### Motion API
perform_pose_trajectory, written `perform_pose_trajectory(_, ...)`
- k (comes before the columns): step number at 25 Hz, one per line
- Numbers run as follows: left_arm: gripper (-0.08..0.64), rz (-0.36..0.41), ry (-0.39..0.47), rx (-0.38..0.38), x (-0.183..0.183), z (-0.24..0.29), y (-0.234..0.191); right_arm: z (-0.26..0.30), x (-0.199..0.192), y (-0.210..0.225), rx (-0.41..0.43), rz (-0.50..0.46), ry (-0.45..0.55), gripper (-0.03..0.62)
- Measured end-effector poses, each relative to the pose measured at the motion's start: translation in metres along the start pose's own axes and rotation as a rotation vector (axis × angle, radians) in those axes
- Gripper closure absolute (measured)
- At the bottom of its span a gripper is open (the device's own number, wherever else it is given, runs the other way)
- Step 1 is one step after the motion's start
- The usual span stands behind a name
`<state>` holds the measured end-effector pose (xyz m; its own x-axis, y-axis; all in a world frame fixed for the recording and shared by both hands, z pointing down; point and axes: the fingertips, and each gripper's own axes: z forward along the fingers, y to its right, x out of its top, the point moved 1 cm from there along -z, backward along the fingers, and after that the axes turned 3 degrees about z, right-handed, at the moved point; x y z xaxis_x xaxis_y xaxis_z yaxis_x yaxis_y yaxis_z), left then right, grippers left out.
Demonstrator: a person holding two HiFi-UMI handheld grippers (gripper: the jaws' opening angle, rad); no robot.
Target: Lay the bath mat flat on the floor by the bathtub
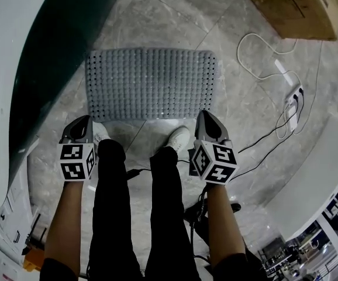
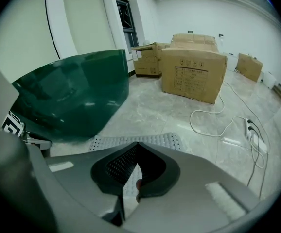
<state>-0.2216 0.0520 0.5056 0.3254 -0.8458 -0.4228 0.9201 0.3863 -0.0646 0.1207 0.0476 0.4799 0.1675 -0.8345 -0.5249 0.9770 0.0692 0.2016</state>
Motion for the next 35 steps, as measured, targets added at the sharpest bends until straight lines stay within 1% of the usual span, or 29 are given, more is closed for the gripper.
perform_pose_trajectory(3,0.56,0.005,0.032,-0.011,0.018,-0.014,0.007,-0.013,0.017,-0.01,0.018,0.011,0.035,0.566)
perform_pose_trajectory(6,0.56,0.026,0.063,-0.019,0.037,-0.027,0.019,-0.026,0.033,-0.02,0.033,0.02,0.07,0.566)
perform_pose_trajectory(11,0.56,0.035,0.127,-0.023,0.069,-0.049,0.033,-0.045,0.059,-0.033,0.047,0.01,0.12,0.566)
perform_pose_trajectory(15,0.56,0.073,0.192,-0.021,0.093,-0.067,0.043,-0.061,0.078,-0.036,0.05,0.012,0.168,0.566)
perform_pose_trajectory(19,0.56,0.092,0.238,-0.037,0.11,-0.094,0.056,-0.091,0.097,-0.037,0.031,-0.049,0.218,0.568)
perform_pose_trajectory(24,0.56,0.107,0.264,-0.029,0.126,-0.118,0.065,-0.116,0.112,-0.042,0.044,-0.086,0.243,0.568)
perform_pose_trajectory(27,0.56,0.128,0.296,-0.024,0.14,-0.13,0.072,-0.131,0.127,-0.05,0.056,-0.118,0.289,0.568)
perform_pose_trajectory(32,0.56,0.183,0.345,-0.019,0.163,-0.159,0.084,-0.16,0.153,-0.059,0.08,-0.12,0.347,0.568)
perform_pose_trajectory(35,0.56,0.203,0.383,-0.019,0.181,-0.178,0.09,-0.176,0.171,-0.063,0.093,-0.128,0.381,0.568)
